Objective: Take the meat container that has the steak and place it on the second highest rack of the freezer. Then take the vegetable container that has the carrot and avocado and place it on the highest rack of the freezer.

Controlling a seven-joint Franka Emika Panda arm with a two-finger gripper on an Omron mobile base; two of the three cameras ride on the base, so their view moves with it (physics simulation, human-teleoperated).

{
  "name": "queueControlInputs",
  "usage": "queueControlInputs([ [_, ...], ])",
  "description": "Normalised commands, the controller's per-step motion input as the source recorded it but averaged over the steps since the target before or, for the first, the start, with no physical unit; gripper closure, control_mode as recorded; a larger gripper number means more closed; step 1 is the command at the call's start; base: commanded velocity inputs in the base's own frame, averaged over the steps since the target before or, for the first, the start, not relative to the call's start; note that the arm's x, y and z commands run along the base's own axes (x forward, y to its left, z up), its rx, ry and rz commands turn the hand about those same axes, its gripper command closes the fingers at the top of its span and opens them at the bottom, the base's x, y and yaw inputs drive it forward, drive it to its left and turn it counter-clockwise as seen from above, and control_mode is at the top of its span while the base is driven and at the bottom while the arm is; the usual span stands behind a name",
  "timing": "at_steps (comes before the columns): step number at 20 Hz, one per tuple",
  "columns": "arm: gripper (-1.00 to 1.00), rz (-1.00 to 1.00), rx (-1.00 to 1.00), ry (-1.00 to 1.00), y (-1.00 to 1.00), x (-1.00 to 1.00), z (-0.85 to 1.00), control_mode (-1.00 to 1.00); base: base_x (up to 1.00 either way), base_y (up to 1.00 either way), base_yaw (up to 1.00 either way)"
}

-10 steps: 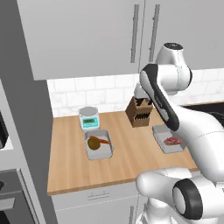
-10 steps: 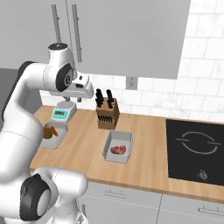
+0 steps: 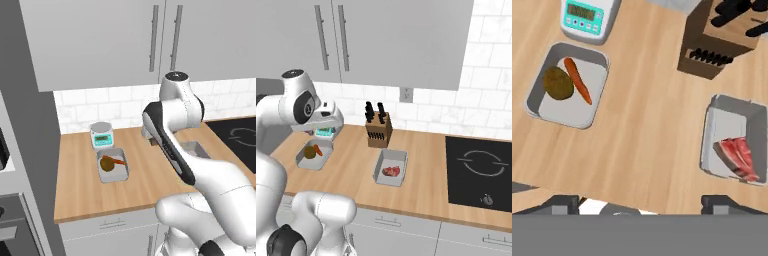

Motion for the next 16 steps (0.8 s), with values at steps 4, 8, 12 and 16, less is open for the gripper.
queueControlInputs([
  [4, -1.0, 0.64, -0.12, 0.06, 0.7, 0.2, -0.93, -1.0, 0.0, 0.0, 0.0],
  [8, -1.0, 0.7, -0.01, 0.13, 0.24, 0.54, -0.91, -1.0, 0.0, 0.0, 0.0],
  [12, -1.0, 0.66, 0.0, 0.17, 0.14, 0.87, -0.84, -1.0, 0.0, 0.0, 0.0],
  [16, -1.0, 0.48, 0.0, 0.13, 0.57, 0.97, -0.48, -1.0, 0.0, 0.0, 0.0],
])
